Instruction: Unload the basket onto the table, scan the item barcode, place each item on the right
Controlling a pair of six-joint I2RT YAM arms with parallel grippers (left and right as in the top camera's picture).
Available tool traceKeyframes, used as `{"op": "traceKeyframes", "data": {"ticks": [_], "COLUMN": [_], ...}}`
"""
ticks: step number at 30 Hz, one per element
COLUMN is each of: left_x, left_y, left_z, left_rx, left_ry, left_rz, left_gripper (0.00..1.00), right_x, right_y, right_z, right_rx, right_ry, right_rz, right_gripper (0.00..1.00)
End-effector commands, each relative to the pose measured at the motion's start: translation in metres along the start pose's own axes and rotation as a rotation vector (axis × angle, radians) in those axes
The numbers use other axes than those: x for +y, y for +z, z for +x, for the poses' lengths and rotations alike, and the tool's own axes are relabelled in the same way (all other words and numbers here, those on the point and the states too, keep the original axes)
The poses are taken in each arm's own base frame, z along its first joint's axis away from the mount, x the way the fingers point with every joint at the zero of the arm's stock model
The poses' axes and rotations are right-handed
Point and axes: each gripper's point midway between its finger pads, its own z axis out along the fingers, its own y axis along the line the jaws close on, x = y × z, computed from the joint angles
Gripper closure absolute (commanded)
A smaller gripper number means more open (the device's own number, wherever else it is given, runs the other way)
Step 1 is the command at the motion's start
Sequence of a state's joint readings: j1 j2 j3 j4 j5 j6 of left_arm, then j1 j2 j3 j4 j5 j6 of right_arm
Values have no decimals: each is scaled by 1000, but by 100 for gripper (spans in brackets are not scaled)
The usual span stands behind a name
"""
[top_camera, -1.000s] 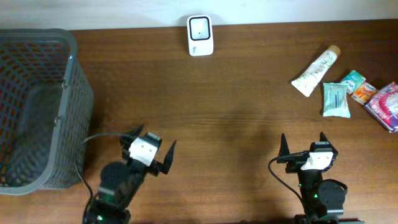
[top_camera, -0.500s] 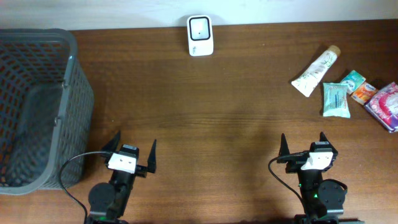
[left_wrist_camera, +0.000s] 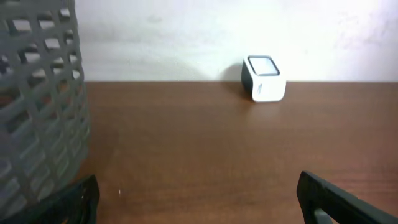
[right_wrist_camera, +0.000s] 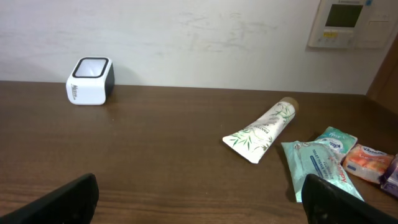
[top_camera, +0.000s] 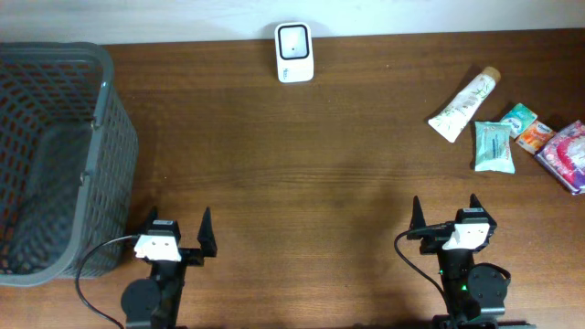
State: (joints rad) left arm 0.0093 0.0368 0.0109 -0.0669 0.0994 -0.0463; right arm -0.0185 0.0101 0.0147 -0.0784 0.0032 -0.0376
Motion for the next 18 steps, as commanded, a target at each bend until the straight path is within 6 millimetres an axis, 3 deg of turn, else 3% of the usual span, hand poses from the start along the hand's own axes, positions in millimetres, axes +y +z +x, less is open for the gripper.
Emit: {"op": "traceKeyframes", "data": {"ticks": [1,7,18], "left_x": [8,16,16], "left_y": [-2,-3,-3], "left_z": [-3,-2,-2], "left_rx": [-19,-20,-15], "left_ry": [-16,-61,17], "left_rz": [-42,-93,-91], "left_gripper": [1,1,1], "right_x": [0,0,0], "right_y": [0,0,0], "right_z": [4,4,4], "right_rx": [5,5,5], "right_ry": [-7,-7,-7], "right_rz": [1,1,1], "right_gripper": [1,1,1]}}
